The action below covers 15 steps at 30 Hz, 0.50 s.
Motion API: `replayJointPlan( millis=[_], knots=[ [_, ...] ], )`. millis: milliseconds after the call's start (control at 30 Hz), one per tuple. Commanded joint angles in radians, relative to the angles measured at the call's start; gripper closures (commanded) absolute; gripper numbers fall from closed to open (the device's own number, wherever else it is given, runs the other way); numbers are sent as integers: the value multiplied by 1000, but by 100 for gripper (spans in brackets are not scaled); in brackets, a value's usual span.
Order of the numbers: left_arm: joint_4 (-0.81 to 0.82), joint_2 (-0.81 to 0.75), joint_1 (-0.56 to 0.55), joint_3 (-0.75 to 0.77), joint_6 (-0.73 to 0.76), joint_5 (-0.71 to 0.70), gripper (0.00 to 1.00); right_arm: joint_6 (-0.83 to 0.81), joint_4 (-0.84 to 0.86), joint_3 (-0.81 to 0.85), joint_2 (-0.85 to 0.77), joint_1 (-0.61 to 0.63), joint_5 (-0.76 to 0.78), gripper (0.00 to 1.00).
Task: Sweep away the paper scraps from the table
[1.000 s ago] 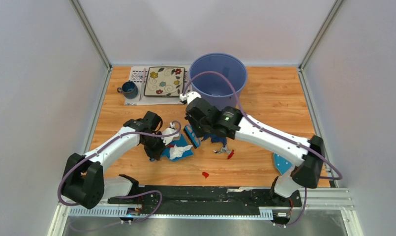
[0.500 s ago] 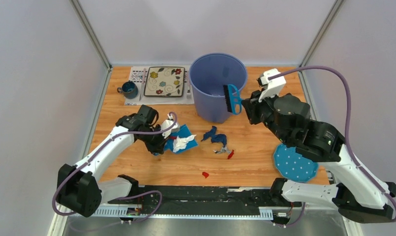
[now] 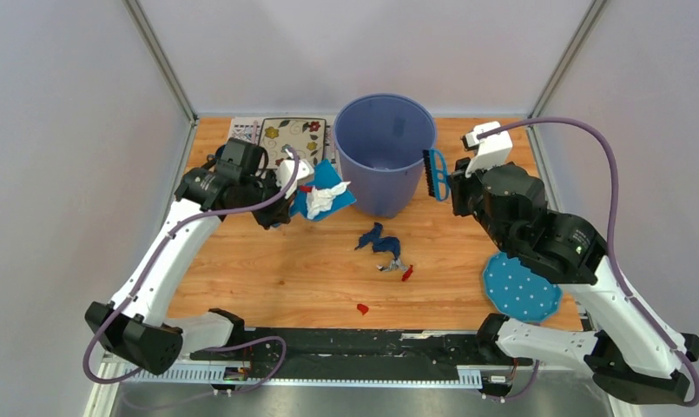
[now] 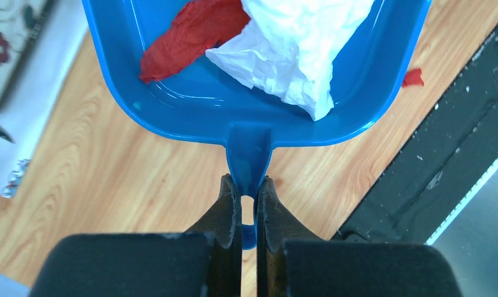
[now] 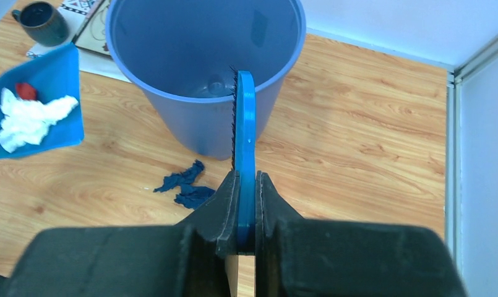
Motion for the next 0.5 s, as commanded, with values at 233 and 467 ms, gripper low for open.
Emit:
replayJointPlan(
  millis=[233,467],
  knots=[
    [-143,213,4,430,-21,-75,100,-19,4,-36,-43,-82,-10,100],
    [-170,332,3,620,-50,-58,100,-25,-2,-50,-52,-103,-18,100]
  ],
)
